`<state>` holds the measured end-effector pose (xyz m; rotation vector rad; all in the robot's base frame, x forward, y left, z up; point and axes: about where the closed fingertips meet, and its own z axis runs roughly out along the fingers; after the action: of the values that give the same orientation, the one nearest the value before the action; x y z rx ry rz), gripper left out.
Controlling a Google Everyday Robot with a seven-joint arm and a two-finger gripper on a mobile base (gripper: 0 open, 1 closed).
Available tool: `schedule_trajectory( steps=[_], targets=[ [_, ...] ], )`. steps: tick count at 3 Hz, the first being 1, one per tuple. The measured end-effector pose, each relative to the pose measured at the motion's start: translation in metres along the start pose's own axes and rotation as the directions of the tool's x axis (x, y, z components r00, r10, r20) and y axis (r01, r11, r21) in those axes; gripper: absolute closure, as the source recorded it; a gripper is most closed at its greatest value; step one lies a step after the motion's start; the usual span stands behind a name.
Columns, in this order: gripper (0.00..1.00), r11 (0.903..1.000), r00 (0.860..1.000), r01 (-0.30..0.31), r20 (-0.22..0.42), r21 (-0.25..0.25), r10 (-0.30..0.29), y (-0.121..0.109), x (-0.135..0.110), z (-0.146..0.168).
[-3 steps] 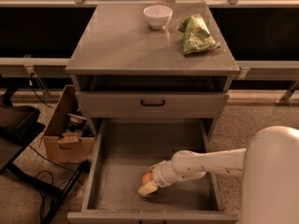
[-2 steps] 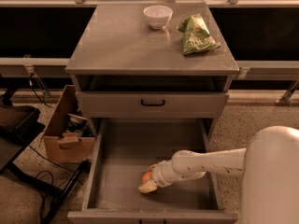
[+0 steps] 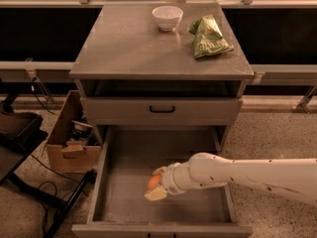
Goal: Pick orange from middle drawer and place on counter
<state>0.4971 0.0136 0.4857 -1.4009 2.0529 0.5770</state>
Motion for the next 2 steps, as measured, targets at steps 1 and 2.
schedule_trajectory(
  steps=[1, 2],
  targets=[
    [1.00, 0.9988, 0.997, 0.030, 0.076, 0.038, -0.033, 0.004, -0.083, -0.085],
    [1.00, 0.9980, 0.990, -0.001, 0.139, 0.064, -0.008, -0.017, -0.164, -0.162]
  ],
)
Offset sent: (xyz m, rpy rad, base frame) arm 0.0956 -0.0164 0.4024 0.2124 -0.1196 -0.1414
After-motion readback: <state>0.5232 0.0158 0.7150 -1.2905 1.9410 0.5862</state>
